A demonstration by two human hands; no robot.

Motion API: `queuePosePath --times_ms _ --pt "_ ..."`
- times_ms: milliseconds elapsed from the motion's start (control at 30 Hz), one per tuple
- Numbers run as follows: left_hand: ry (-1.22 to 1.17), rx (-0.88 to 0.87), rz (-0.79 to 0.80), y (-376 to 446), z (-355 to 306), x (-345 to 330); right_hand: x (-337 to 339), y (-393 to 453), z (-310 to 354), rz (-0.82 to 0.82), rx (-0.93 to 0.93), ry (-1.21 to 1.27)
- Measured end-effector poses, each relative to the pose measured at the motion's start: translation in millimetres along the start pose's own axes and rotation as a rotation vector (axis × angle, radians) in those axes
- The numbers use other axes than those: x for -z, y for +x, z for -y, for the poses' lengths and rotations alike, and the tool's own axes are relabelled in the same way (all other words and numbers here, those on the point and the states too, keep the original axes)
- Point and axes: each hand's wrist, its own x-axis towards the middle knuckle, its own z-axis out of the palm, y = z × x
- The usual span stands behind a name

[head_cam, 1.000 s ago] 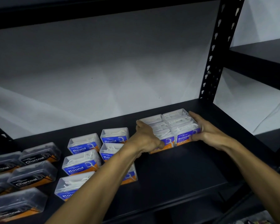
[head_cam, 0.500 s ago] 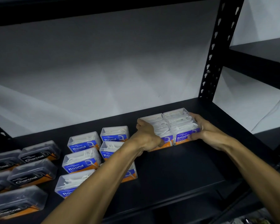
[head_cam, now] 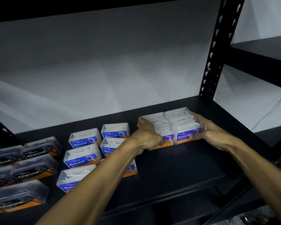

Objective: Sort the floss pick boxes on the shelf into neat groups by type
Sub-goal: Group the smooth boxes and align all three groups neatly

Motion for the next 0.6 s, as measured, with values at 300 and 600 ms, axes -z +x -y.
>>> queuePosePath --times_ms 300,600 --pt "-0.014 0.008 -0.004 -6.0 0.6 -3.0 -3.7 -11.3 2.4 0.005 0.038 0.03" --pt "-0.011 0.011 -0.017 -15.5 1.2 -9.3 -4.5 -20.7 -1.5 0.03 0.061 0.064"
